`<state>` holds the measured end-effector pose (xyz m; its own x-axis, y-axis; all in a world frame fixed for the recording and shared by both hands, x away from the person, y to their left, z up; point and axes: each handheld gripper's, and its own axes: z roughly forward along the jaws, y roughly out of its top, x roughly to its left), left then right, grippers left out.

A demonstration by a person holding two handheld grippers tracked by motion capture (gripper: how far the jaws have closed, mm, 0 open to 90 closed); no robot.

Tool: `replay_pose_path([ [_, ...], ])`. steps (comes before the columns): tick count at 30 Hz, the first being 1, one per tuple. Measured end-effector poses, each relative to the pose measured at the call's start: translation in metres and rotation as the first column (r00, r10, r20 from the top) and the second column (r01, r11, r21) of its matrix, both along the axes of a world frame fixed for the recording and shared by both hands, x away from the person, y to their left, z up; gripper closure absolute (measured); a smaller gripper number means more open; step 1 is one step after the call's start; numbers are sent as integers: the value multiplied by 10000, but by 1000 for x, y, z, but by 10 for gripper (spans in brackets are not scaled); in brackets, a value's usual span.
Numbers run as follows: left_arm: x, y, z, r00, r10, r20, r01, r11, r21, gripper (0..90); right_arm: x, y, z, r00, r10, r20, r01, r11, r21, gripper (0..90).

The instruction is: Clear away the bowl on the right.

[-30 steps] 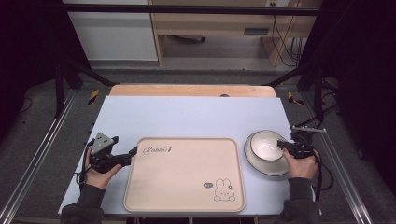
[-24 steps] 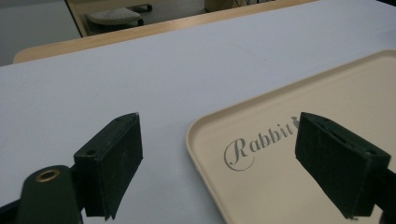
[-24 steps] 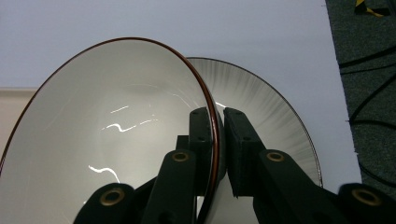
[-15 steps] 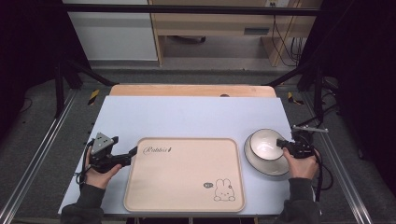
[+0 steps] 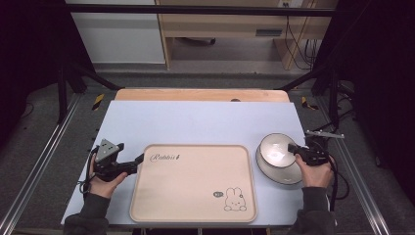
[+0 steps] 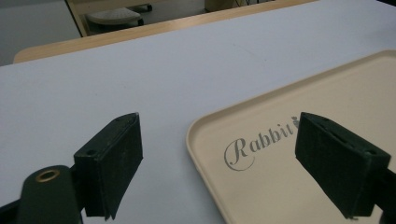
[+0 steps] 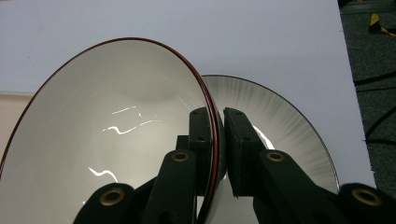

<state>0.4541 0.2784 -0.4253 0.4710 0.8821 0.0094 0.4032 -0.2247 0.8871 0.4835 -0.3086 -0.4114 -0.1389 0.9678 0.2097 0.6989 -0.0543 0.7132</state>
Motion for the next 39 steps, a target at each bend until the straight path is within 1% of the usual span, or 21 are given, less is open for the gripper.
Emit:
replay_pose_path([
  [1,0,0,0,10000,1,-1,-1,10000,2,144,0,0,1,10000,53,51,-53,10000,-62,817],
  [5,0,0,0,10000,2,1,-2,10000,-2,144,-2,3,4,9998,104,165,-104,9999,20,817],
  [8,0,0,0,10000,1,2,-1,10000,-3,144,-2,4,5,9995,197,233,-196,9998,-48,817],
  [10,0,0,0,10000,1,7,-1,10000,-4,144,-2,5,7,9996,188,227,-188,9998,35,818],
  [11,0,0,0,10000,4,9,-4,10000,1,144,-3,5,7,9994,212,281,-211,9998,-41,817],
  [17,0,0,0,10000,3,13,-3,10000,-7,144,-5,8,11,9982,354,479,-355,9994,2,818],
  [22,0,0,0,10000,5,14,-5,10000,-10,144,-6,11,14,9975,448,550,-451,9990,40,818],
  [27,0,0,0,10000,12,26,-12,10000,-21,144,-8,14,18,9962,550,669,-548,9985,-39,817],
  [33,0,0,0,10000,11,30,-11,10000,-19,144,-10,21,24,9929,795,882,-802,9968,46,817],
  [34,0,0,0,10000,12,36,-12,10000,-21,144,-10,21,24,9914,904,943,-906,9959,-18,817],
  [36,0,0,1,10000,22,39,-22,10000,-28,144,-11,24,26,9913,921,941,-929,9957,36,817],
  [39,0,0,1,10000,18,38,-18,10000,-30,144,-12,27,28,9896,1020,1019,-1022,9948,-34,816],
])
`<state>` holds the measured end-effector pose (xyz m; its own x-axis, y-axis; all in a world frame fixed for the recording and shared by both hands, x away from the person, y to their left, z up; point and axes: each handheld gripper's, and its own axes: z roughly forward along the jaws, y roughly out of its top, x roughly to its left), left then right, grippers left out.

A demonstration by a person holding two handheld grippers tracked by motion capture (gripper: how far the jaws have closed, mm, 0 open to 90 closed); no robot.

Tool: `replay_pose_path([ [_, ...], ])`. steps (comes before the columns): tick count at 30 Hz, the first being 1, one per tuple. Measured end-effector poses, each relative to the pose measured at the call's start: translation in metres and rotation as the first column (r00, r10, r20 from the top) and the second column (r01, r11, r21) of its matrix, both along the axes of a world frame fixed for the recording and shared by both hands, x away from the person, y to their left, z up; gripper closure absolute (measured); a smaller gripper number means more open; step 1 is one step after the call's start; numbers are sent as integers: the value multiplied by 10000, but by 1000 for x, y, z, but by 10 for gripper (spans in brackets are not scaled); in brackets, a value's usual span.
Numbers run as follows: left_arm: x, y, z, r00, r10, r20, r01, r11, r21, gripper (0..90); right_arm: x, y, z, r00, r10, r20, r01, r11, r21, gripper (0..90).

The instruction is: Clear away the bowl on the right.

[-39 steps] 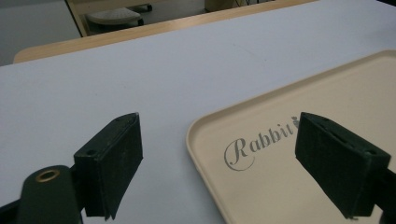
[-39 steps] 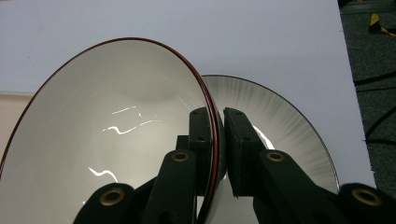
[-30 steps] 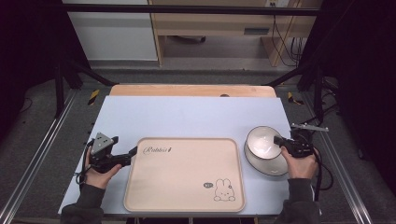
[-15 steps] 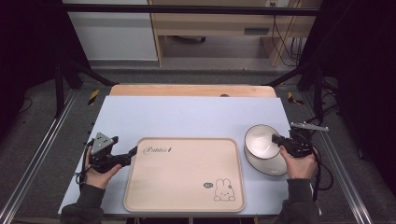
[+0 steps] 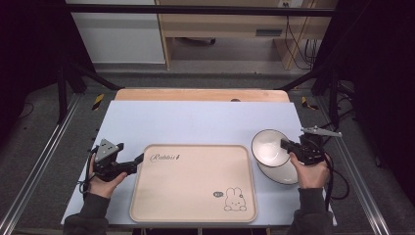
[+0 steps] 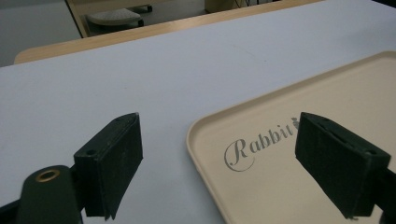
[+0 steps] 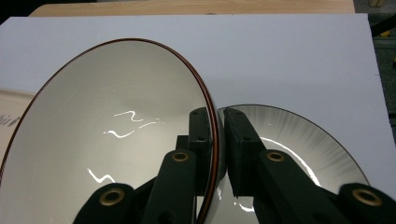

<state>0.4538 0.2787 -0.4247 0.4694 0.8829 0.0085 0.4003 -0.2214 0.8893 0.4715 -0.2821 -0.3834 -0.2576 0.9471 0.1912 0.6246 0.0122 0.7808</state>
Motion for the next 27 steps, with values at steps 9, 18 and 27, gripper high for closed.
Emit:
replay_pose_path([
  [9,0,0,0,10000,-4,4,4,10000,6,144,-5,12,9,9986,441,302,-441,9990,-6,816],
  [18,0,0,0,10000,1,6,-1,10000,11,144,-9,25,16,9948,876,521,-874,9962,-63,816],
  [27,0,0,0,10000,-8,8,8,10000,8,144,-12,34,20,9896,1260,694,-1262,9920,-12,816],
])
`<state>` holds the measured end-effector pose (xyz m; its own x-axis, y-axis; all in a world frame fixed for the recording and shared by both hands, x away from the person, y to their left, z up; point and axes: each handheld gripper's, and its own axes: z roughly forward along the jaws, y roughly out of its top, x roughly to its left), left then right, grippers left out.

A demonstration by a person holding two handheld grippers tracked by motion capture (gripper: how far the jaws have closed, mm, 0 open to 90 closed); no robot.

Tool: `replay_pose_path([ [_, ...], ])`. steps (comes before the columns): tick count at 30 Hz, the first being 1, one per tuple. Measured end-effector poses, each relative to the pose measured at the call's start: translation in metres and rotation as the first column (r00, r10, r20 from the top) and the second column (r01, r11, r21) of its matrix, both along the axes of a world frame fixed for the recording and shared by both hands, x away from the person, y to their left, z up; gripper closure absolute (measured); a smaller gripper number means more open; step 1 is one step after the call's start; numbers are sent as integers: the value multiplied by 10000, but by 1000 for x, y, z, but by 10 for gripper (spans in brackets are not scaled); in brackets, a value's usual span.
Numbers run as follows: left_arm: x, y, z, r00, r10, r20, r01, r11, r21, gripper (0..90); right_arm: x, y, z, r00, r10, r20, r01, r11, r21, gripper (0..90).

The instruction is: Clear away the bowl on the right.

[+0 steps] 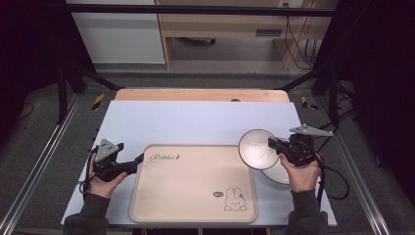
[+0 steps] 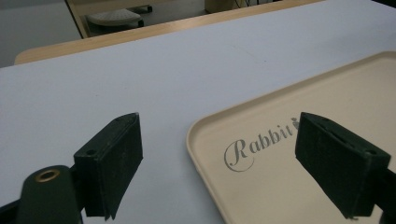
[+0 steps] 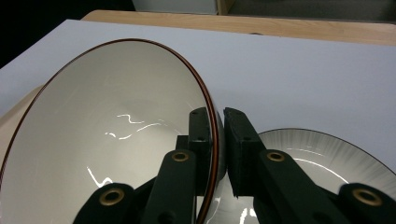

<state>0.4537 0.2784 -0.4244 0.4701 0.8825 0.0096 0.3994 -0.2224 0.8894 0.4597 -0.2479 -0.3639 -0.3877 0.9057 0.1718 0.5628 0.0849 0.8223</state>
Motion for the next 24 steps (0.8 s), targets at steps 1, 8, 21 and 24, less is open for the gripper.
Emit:
replay_pose_path([
  [1,0,0,0,10000,1,-2,-1,10000,5,144,0,1,0,10000,5,-26,-4,10000,48,816],
  [8,0,0,0,10000,23,-25,-23,10000,14,144,-2,8,1,9997,263,9,-263,9996,108,815],
  [21,1,0,0,10000,61,-27,-61,10000,11,143,-2,22,0,9976,690,21,-690,9976,63,815],
  [24,1,0,0,10000,79,-40,-79,10000,36,143,-2,24,-1,9968,798,9,-798,9968,95,815],
])
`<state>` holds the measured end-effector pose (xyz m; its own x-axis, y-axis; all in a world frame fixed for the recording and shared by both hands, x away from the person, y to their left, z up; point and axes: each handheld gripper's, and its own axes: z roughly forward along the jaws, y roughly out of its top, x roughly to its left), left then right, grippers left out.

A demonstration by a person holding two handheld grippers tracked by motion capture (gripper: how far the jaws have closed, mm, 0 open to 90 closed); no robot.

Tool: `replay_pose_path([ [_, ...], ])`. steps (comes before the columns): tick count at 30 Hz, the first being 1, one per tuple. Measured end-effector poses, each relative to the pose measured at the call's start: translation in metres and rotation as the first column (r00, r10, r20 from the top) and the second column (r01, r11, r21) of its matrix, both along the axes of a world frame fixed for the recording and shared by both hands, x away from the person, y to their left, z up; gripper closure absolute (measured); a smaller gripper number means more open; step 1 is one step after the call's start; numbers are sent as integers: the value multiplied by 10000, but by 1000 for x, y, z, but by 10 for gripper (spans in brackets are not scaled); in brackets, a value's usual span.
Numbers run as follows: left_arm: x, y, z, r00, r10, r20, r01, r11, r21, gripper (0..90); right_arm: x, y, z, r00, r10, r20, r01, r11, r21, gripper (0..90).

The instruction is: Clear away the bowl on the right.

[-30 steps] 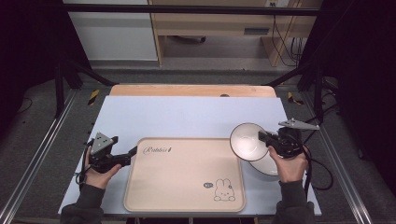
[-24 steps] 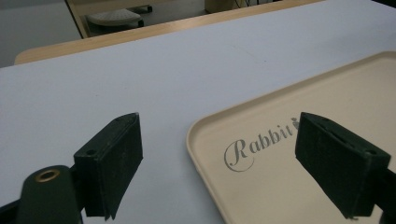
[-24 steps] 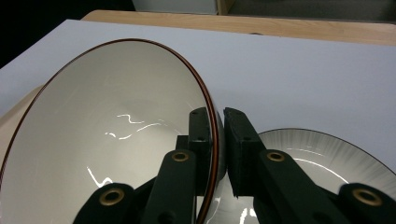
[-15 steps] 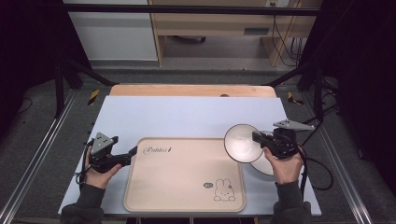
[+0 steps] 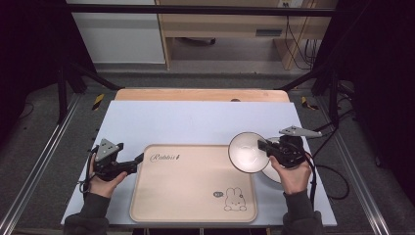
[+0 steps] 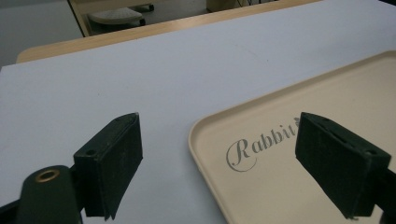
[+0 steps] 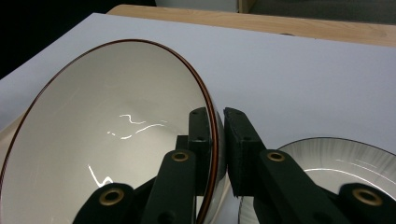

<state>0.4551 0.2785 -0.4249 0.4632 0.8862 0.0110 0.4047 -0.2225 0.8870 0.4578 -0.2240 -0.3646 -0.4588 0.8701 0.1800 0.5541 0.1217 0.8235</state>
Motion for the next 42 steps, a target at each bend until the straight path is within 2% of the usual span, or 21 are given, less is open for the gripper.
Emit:
replay_pose_path([
  [18,0,-1,-1,10000,-68,-22,68,10000,71,143,4,25,-5,9990,437,-100,-438,9990,-49,814],
  [42,-2,0,0,10000,-53,45,53,10000,24,142,24,61,-15,9952,851,-484,-861,9961,-205,815],
])
